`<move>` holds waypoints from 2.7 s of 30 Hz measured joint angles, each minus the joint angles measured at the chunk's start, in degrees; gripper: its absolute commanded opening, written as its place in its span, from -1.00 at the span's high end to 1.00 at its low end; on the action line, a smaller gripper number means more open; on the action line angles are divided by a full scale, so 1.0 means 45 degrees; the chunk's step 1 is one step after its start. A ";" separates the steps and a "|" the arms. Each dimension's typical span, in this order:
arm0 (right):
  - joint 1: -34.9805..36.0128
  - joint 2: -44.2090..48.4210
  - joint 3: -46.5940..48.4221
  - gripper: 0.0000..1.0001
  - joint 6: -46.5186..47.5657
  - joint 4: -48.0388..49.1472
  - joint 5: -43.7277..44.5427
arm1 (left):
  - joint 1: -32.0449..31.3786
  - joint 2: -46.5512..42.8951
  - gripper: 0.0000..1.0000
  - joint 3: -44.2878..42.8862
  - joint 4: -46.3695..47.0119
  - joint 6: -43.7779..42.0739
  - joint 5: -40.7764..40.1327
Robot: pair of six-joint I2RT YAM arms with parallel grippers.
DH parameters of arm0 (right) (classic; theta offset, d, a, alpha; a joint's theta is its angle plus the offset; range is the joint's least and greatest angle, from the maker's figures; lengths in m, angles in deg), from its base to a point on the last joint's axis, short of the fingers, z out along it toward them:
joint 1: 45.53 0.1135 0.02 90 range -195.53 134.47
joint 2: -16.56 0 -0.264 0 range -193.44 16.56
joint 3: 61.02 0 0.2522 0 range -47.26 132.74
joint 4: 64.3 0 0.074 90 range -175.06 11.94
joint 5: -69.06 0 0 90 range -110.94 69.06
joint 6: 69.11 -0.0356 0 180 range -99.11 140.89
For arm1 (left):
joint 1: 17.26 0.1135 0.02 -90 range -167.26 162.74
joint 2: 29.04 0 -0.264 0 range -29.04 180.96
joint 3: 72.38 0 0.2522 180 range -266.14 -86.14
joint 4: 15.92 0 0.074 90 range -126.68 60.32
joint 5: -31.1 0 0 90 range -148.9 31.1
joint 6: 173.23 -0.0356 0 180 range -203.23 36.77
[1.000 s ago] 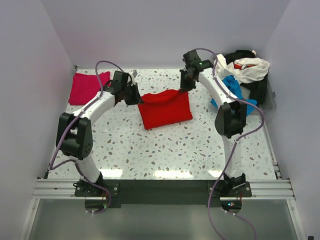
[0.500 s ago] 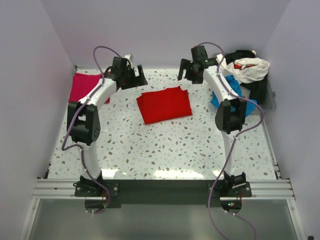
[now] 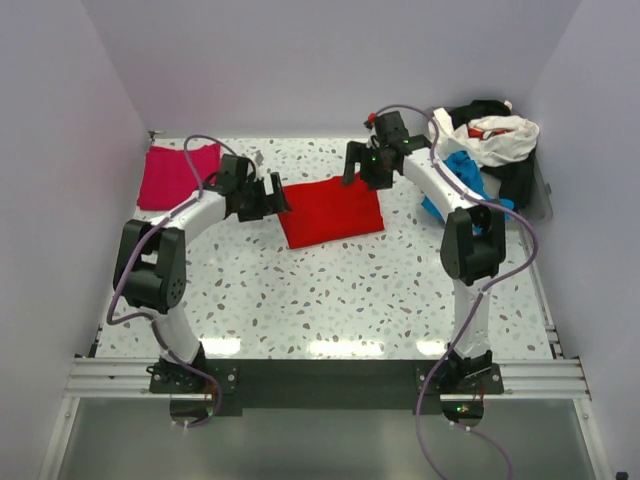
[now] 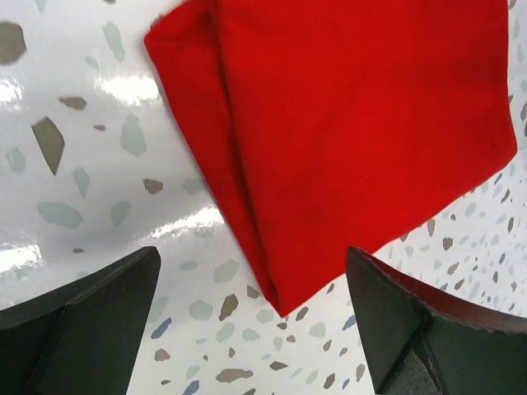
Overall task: Fold and stack the t-shirts
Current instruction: Fold the tshirt, then neatly place the folded tshirt to the corner
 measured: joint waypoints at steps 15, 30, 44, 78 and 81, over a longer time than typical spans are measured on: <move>0.0724 -0.1127 -0.1967 -0.60 -0.0034 0.0947 -0.1316 | 0.0151 -0.0991 -1.00 0.4779 0.5785 0.2608 0.1967; 0.0675 -0.1384 -0.2254 -0.60 0.0000 0.1137 -0.1311 | 0.0199 0.0194 -1.00 0.5236 0.9092 0.4017 0.1477; 0.0675 -0.1379 -0.2239 -0.60 0.0131 0.1103 -0.1248 | -0.0219 0.1457 -1.00 0.4682 1.0938 0.4940 0.1171; 0.0724 0.0209 -0.3774 -0.71 0.0136 0.1112 -0.1297 | -0.1098 0.3400 1.00 -0.0272 0.5357 0.1311 -0.0107; 0.0724 0.0602 -0.3900 -0.71 0.0209 0.0865 -0.1297 | -0.0155 0.3327 1.00 -0.1185 0.3721 -0.0471 -0.0102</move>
